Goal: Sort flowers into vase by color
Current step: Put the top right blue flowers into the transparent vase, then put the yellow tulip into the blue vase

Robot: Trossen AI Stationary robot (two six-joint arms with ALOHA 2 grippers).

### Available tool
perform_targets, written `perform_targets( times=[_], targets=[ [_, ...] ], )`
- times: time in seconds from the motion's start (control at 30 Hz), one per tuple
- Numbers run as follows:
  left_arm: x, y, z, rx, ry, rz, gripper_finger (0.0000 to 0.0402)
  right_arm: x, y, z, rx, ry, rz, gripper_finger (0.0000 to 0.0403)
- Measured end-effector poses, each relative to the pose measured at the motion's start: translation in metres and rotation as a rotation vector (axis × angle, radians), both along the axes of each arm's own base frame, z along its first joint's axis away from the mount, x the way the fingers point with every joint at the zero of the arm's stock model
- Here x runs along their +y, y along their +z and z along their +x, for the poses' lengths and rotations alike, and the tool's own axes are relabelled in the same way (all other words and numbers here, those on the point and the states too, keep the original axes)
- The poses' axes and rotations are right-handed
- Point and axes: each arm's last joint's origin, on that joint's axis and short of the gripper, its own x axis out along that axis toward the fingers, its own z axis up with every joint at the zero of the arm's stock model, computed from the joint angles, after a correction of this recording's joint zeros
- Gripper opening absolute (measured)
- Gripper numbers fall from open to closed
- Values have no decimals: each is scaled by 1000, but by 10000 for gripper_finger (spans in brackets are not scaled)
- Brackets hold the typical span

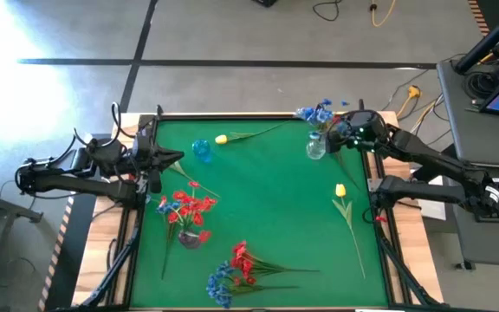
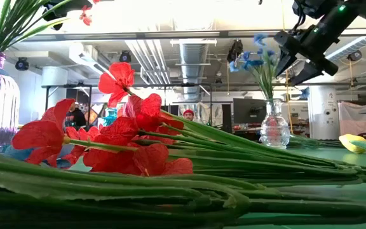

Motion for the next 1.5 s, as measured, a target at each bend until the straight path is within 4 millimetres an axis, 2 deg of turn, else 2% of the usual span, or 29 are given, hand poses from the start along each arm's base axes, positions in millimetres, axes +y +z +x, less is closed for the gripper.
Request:
perform_targets(
  times=[0.2,0.37,0.73,1.0,1.23,1.5],
  targets=[
    [0,0,0,2,0,0,0,3,3,-2,6,10,49,309],
    [0,0,0,1,0,0,0,4,14,-3,-13,29,66,313],
    [0,0,1,3,0,0,0,13,61,-15,-19,31,66,304],
    [0,-1,1,7,0,0,0,19,91,-18,-135,105,87,308],
    [0,-1,1,7,0,0,0,29,94,-14,-216,218,216,302],
    [0,-1,1,6,0,0,0,43,82,-13,-139,249,405,297]
  ],
)
